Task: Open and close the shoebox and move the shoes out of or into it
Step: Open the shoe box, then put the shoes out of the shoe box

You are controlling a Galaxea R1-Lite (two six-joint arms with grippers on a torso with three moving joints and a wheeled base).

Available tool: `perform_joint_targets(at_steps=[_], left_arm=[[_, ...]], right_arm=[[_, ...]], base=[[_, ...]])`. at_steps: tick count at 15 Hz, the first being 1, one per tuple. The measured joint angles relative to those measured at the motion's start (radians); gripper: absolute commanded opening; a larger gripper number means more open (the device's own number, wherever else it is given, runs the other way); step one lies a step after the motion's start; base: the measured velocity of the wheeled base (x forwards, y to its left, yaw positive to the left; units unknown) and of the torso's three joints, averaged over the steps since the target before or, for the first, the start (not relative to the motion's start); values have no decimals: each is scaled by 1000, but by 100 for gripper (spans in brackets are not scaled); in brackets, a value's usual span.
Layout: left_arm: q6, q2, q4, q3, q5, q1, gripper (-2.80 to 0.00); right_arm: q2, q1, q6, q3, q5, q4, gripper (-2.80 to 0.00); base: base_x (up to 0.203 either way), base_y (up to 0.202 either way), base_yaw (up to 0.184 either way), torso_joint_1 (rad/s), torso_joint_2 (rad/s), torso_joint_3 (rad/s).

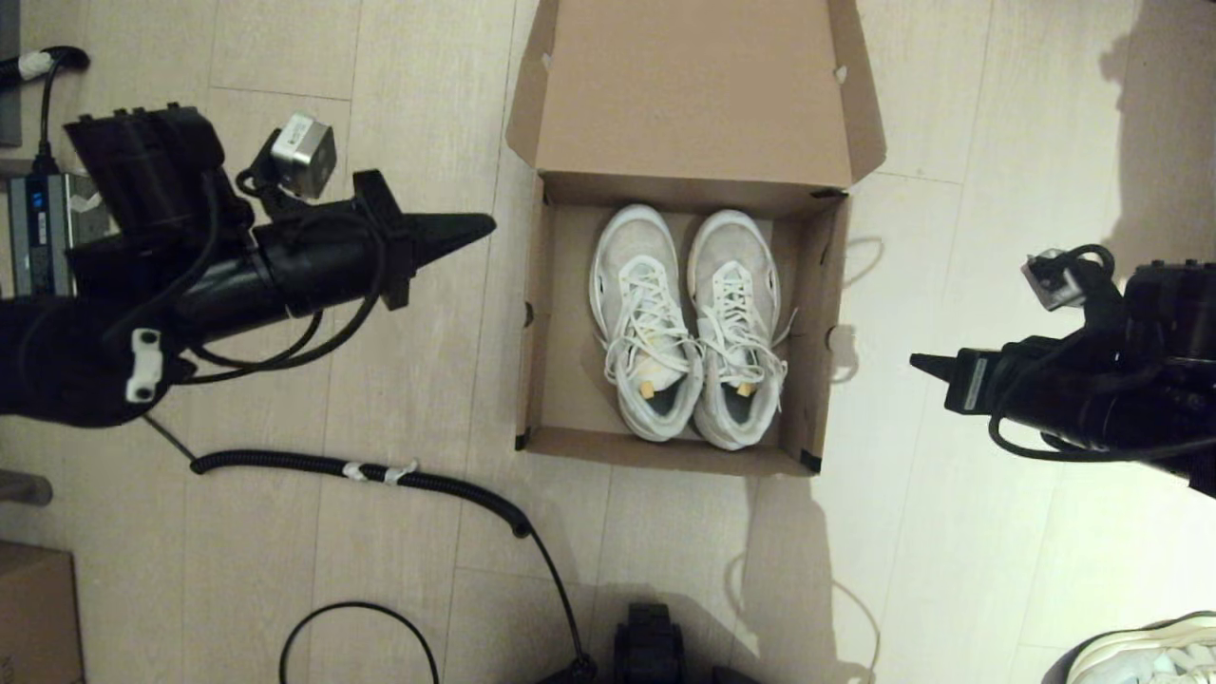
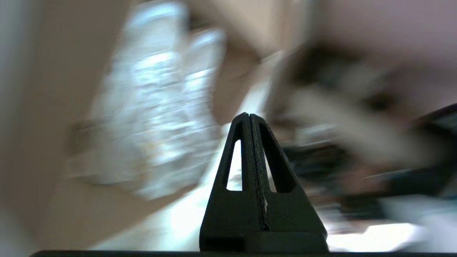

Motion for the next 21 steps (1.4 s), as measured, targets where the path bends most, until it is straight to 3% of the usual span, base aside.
perform_joint_targets(at_steps=[2, 4, 9, 10, 15, 21], left_arm=[[279, -69, 71, 100, 123, 12, -280], [436, -126, 88, 180, 198, 54, -280], [466, -203, 91, 297, 344, 88, -280], [466, -209, 92, 325, 368, 89, -280], [485, -226, 91, 380, 398, 137, -280], [504, -239, 91, 384, 399, 142, -280]], right_arm=[[-50, 133, -9, -29, -96, 123, -280], [-56, 249, -5, -75, -164, 164, -280], [59, 324, 48, -186, -192, 157, -280], [79, 338, 60, -196, -193, 148, 0], [114, 449, 134, -151, -246, 33, 0], [215, 508, 83, -83, -309, -142, 0]], base=[[0, 0, 0, 0, 0, 0], [0, 0, 0, 0, 0, 0], [0, 0, 0, 0, 0, 0], [0, 0, 0, 0, 0, 0], [0, 0, 0, 0, 0, 0], [0, 0, 0, 0, 0, 0]])
